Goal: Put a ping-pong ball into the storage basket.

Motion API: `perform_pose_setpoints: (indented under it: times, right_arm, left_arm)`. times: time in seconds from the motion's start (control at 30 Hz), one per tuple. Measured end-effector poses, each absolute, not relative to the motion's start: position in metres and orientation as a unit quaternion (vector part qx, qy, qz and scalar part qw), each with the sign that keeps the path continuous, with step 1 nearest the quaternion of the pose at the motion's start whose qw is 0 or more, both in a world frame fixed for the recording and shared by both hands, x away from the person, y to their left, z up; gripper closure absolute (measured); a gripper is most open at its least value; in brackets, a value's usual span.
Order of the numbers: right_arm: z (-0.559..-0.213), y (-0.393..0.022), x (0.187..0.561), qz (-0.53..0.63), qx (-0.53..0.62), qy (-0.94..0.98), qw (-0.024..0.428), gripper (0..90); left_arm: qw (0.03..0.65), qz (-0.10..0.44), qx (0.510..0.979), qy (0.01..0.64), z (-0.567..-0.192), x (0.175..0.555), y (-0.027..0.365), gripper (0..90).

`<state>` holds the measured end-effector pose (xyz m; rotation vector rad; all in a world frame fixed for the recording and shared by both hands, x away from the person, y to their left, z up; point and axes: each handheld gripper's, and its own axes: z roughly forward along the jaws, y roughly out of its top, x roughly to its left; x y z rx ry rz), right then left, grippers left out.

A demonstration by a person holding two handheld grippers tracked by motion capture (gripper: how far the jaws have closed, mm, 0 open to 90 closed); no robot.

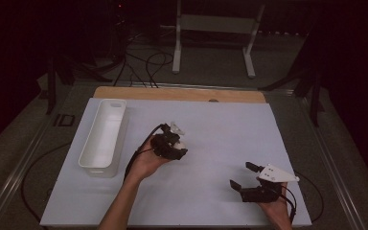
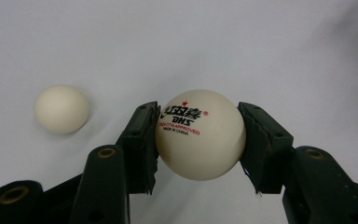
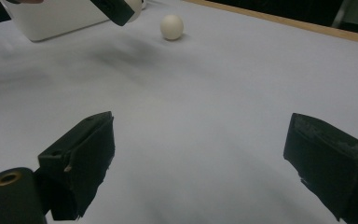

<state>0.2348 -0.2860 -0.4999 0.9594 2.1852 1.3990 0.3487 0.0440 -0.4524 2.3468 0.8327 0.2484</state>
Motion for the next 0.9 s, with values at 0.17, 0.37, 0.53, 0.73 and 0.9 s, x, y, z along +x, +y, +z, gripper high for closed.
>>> perform_pose_setpoints:
  times: [0.17, 0.37, 0.53, 0.73, 0.9]
  right_arm:
    - [-0.4999, -0.2861, 0.2347, 0.496, 0.342, 0.776, 0.187, 8.2]
    - [-0.4999, -0.2865, 0.2348, 0.497, 0.341, 0.776, 0.187, 8.2]
    - [-0.5, -0.2865, 0.2348, 0.497, 0.341, 0.776, 0.187, 8.2]
    - [-0.4999, -0.2866, 0.2348, 0.497, 0.342, 0.775, 0.187, 8.3]
    - [-0.5, -0.2866, 0.2348, 0.498, 0.341, 0.776, 0.186, 8.2]
  left_arm:
    - [0.316, 0.096, 0.888, 0.319, -0.451, 0.3485, 0.046, 51.1]
    - [0.315, 0.097, 0.888, 0.321, -0.4501, 0.3487, 0.0481, 51.1]
    - [0.316, 0.098, 0.887, 0.322, -0.4491, 0.3491, 0.0499, 51.1]
    - [0.316, 0.1, 0.886, 0.325, -0.4484, 0.3498, 0.0518, 51.1]
    - [0.318, 0.101, 0.884, 0.328, -0.4474, 0.3501, 0.0539, 51.1]
